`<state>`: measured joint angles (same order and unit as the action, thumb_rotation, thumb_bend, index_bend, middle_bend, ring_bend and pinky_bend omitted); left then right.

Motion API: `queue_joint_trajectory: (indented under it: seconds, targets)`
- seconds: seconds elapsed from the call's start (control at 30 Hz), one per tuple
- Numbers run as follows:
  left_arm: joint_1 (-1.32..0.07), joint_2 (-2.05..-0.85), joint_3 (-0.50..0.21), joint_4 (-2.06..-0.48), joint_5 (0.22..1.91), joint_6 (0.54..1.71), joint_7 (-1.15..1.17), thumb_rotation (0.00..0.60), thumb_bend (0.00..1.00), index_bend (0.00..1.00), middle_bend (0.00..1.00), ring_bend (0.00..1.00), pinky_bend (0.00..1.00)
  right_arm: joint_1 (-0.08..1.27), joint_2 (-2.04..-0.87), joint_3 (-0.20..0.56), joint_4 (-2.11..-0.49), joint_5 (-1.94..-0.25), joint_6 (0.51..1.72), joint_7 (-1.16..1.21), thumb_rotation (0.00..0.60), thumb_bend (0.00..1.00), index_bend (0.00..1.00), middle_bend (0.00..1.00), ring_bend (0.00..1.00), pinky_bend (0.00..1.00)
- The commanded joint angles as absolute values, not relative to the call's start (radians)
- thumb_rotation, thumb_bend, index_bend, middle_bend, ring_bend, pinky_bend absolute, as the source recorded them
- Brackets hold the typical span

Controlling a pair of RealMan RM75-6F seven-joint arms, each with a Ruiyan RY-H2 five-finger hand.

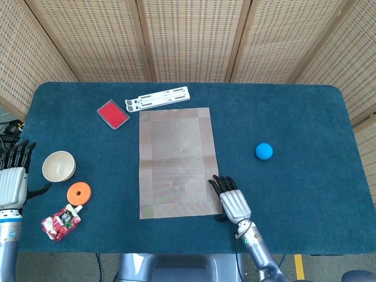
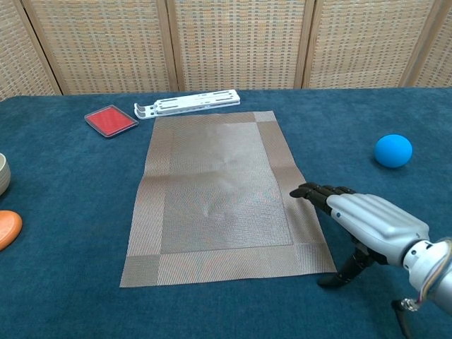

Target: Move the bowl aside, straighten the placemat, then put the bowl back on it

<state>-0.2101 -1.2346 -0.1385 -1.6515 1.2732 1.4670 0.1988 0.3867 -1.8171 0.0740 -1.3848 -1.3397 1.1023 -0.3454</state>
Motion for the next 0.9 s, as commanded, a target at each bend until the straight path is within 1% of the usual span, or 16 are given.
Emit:
queue_joint_trajectory:
  seconds: [0.03, 0.1, 0.2, 0.27, 0.5, 0.63, 0.7, 0.8, 0.9]
  targets:
    - [-0.209, -1.235, -0.139, -1.652, 1.277, 1.466, 0.197, 0.6, 0.05, 0.04, 0.0, 0.0, 0.0, 0.387, -1.836, 0.067, -1.359, -1.384, 1.133, -0.287, 0.6, 0.29, 0.12, 0.0, 0.0, 0.0]
    - [-0.208, -1.235, -0.14, -1.652, 1.28, 1.468, 0.195, 0.6, 0.05, 0.04, 0.0, 0.0, 0.0, 0.387, -1.839, 0.065, -1.352, -1.401, 1.146, -0.263, 0.6, 0.36, 0.13, 0.0, 0.0, 0.0]
    - [-0.206, -1.235, -0.143, -1.653, 1.279, 1.467, 0.193, 0.6, 0.06, 0.04, 0.0, 0.0, 0.0, 0.385, -1.846, 0.066, -1.342, -1.431, 1.179, -0.224, 0.6, 0.48, 0.15, 0.0, 0.0, 0.0]
    - [-0.206, -1.235, -0.144, -1.653, 1.278, 1.464, 0.192, 0.6, 0.06, 0.04, 0.0, 0.0, 0.0, 0.383, -1.847, 0.064, -1.334, -1.445, 1.193, -0.206, 0.6, 0.53, 0.15, 0.0, 0.0, 0.0]
    - [-0.204, -1.233, -0.147, -1.656, 1.279, 1.46, 0.187, 0.6, 0.06, 0.04, 0.0, 0.0, 0.0, 0.385, -1.846, 0.062, -1.325, -1.452, 1.197, -0.185, 0.6, 0.63, 0.15, 0.0, 0.0, 0.0]
    - [-0.203, -1.231, -0.148, -1.658, 1.28, 1.458, 0.185, 0.6, 0.06, 0.04, 0.0, 0.0, 0.0, 0.387, -1.848, 0.064, -1.322, -1.445, 1.189, -0.178, 0.6, 0.62, 0.16, 0.0, 0.0, 0.0]
    - [-0.203, -1.231, -0.148, -1.659, 1.281, 1.457, 0.184, 0.6, 0.06, 0.04, 0.0, 0.0, 0.0, 0.388, -1.851, 0.066, -1.319, -1.442, 1.185, -0.166, 0.6, 0.59, 0.2, 0.0, 0.0, 0.0]
    - [-0.202, -1.228, -0.148, -1.661, 1.279, 1.452, 0.178, 0.6, 0.06, 0.04, 0.0, 0.0, 0.0, 0.391, -1.859, 0.069, -1.306, -1.442, 1.181, -0.138, 0.6, 0.48, 0.32, 0.0, 0.0, 0.0]
    - [-0.202, -1.222, -0.148, -1.665, 1.277, 1.444, 0.171, 0.6, 0.06, 0.04, 0.0, 0.0, 0.0, 0.397, -1.868, 0.074, -1.283, -1.446, 1.181, -0.118, 0.6, 0.43, 0.41, 0.01, 0.0, 0.0]
